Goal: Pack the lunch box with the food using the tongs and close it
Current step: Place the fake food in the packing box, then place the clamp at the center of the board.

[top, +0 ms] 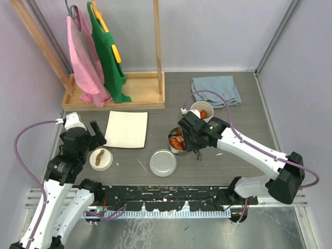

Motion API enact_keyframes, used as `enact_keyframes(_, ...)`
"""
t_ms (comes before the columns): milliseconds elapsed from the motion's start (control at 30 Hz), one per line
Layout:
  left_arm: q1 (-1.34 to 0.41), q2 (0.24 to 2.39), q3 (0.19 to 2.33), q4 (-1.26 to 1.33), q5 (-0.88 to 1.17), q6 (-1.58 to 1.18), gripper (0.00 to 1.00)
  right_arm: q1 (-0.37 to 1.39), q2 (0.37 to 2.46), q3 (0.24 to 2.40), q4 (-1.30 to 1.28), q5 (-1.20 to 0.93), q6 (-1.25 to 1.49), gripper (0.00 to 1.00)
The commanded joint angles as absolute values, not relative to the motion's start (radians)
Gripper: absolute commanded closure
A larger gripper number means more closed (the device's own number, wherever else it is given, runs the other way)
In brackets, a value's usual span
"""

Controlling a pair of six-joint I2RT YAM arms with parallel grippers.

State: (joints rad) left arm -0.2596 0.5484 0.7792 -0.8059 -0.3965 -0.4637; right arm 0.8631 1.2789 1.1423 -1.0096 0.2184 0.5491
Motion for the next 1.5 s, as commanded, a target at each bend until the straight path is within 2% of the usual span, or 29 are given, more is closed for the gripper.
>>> enact_keyframes(0,-0.256,0.540,0.782,-0.782,-0.403,-0.472,0.02,0.852,1.293,1.152,-0.958,0.268,0.569,0.60)
enact_keyframes(133,-0.256,0.543,0.783,-0.783,-0.402,-0.472,0.02,0.850,1.289,1.159,-0.936,0.259,0.566,0.58)
enact_keyframes(233,-0.255,0.545,0.783,-0.782,-0.401,-0.472,0.02,0.848,1.283,1.178,-0.951,0.270,0.567,0.50)
enact_keyframes(567,-0.255,0.549,0.784,-0.780,-0.395,-0.472,0.02,0.847,1.124,1.290,-1.006,0.340,0.587,0.51)
enact_keyframes(733,-0.255,0.549,0.784,-0.780,-0.393,-0.471,0.02,0.846,1.018,1.357,-1.018,0.506,0.578,0.52)
enact_keyframes(867,-0.256,0.548,0.783,-0.780,-0.393,-0.471,0.02,0.831,0.961,1.350,-1.046,0.689,0.581,0.52)
enact_keyframes(1000,-0.256,0.548,0.784,-0.780,-0.392,-0.471,0.02,0.804,0.953,1.326,-1.066,0.785,0.608,0.53)
enact_keyframes(1267,-0.256,0.548,0.784,-0.779,-0.390,-0.471,0.02,0.566,0.969,1.175,-1.021,0.698,0.564,0.50)
enact_keyframes(1467,-0.255,0.548,0.784,-0.781,-0.390,-0.472,0.02,0.251,0.951,1.001,-0.871,0.405,0.492,0.47)
